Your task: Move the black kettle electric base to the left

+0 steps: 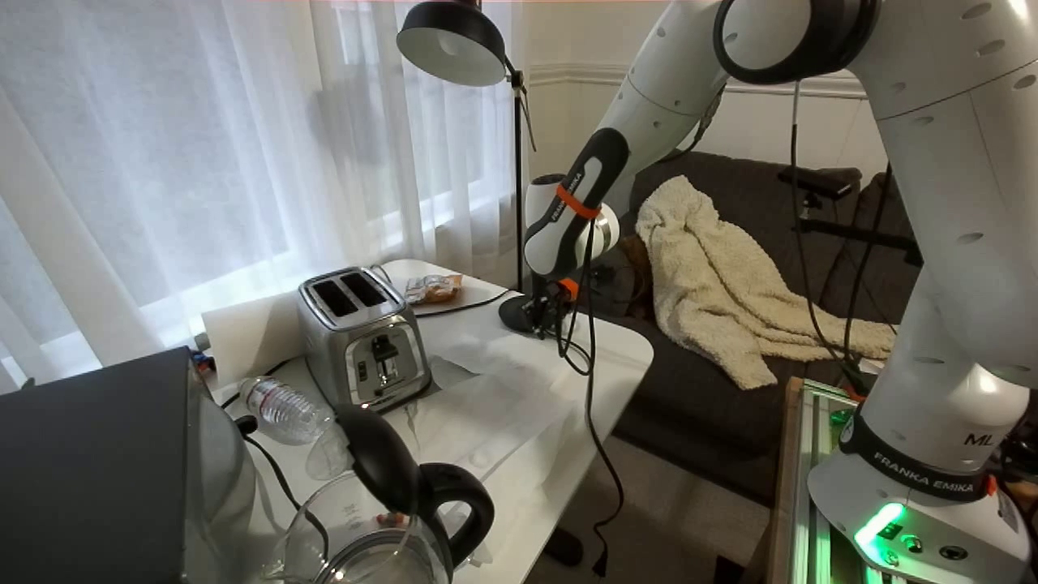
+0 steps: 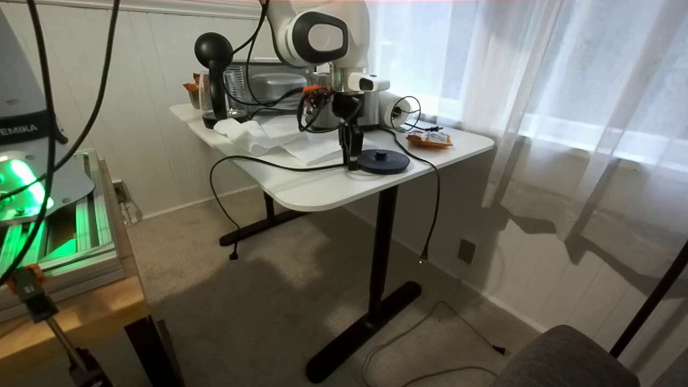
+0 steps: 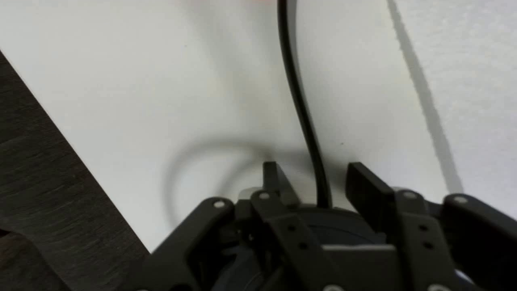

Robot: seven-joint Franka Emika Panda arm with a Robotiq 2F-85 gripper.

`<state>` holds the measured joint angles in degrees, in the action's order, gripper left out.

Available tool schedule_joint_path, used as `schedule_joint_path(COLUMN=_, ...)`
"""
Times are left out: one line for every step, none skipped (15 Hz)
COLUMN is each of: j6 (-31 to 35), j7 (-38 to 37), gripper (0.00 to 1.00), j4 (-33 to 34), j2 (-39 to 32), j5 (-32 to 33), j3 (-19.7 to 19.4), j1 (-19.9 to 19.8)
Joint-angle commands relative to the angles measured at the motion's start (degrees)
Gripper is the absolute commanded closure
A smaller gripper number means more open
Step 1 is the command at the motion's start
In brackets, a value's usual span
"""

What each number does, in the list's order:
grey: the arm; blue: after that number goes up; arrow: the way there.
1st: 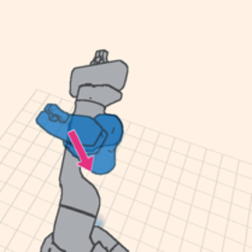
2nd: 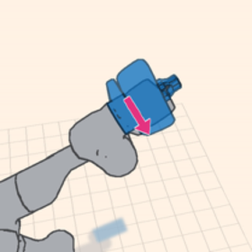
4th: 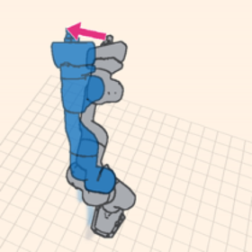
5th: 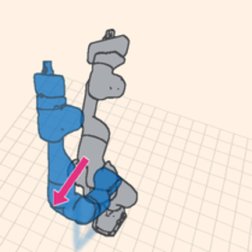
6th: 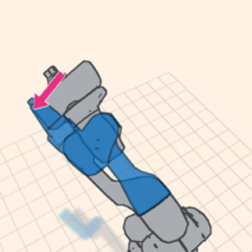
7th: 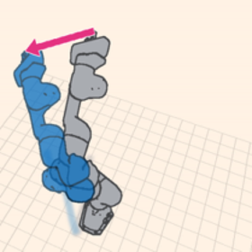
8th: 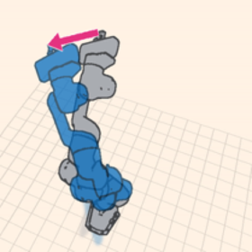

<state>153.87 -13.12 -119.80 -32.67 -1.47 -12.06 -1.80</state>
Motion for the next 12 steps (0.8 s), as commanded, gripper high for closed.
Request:
schedule_joint_path(j6=1.3, j7=1.4, gripper=0.66, j4=0.4, j2=-0.9, j5=0.3, j3=1.2, j1=-1.0)
schedule_joint_path(j6=1.3, j7=1.4, gripper=0.75, j4=0.4, j2=-1.0, j5=0.3, j3=1.3, j1=-0.9)
schedule_joint_path(j6=1.4, j7=1.5, gripper=0.77, j4=0.4, j2=-1.0, j5=0.4, j3=1.3, j1=-0.9)
schedule_joint_path(j6=1.5, j7=1.4, gripper=0.88, j4=0.4, j2=-1.0, j5=0.4, j3=1.2, j1=-0.9)
schedule_joint_path(j6=1.4, j7=1.5, gripper=0.95, j4=0.5, j2=-1.0, j5=0.4, j3=1.2, j1=-0.9)
schedule_joint_path(j6=1.4, j7=1.6, gripper=0.99, j4=0.5, j2=-1.0, j5=0.5, j3=1.2, j1=-0.8)
schedule_joint_path(j6=1.4, j7=1.6, gripper=1.00, j4=0.5, j2=-1.0, j5=0.5, j3=1.3, j1=-0.7)
schedule_joint_path(j6=1.3, j7=1.6, gripper=1.00, j4=0.4, j2=-0.7, j5=0.5, j3=1.3, j1=-0.7)
schedule_joint_path(j6=1.2, j7=1.5, gripper=0.99, j4=0.3, j2=-0.4, j5=0.6, j3=1.2, j1=-0.6)
schedule_joint_path(j6=1.1, j7=1.3, gripper=0.99, j4=0.1, j2=0.0, j5=0.7, j3=1.1, j1=-0.4)
schedule_joint_path(j6=1.2, j7=1.1, gripper=0.99, j4=-0.2, j2=0.5, j5=1.0, j3=0.8, j1=-0.1)
schedule_joint_path(j6=1.8, j7=0.9, gripper=0.98, j4=-0.5, j2=0.9, j5=1.5, j3=0.4, j1=0.4)
